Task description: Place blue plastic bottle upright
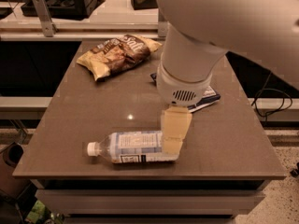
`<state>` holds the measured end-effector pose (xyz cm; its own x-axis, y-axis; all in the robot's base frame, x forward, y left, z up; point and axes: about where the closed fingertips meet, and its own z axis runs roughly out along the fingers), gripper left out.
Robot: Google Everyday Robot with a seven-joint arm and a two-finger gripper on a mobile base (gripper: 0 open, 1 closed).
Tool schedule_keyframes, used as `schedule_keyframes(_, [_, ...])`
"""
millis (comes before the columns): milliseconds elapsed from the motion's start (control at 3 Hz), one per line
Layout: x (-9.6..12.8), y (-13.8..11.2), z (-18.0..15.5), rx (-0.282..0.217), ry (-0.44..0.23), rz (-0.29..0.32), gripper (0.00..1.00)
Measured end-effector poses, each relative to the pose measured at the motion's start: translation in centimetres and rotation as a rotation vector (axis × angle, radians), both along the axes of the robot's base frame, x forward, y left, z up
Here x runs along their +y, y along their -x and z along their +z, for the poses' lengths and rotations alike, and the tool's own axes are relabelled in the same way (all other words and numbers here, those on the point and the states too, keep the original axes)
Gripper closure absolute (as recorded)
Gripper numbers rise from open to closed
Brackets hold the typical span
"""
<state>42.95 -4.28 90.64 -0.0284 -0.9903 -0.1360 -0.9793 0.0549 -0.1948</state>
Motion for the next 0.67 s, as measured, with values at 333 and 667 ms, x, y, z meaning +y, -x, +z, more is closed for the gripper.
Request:
schedule_keyframes(333, [2.2, 1.1, -0.8, -0.009, 0.052, 0.039, 0.00])
schedule_keyframes(667, [3.7, 1.9, -2.2, 0.001, 0.085, 0.084, 0.00])
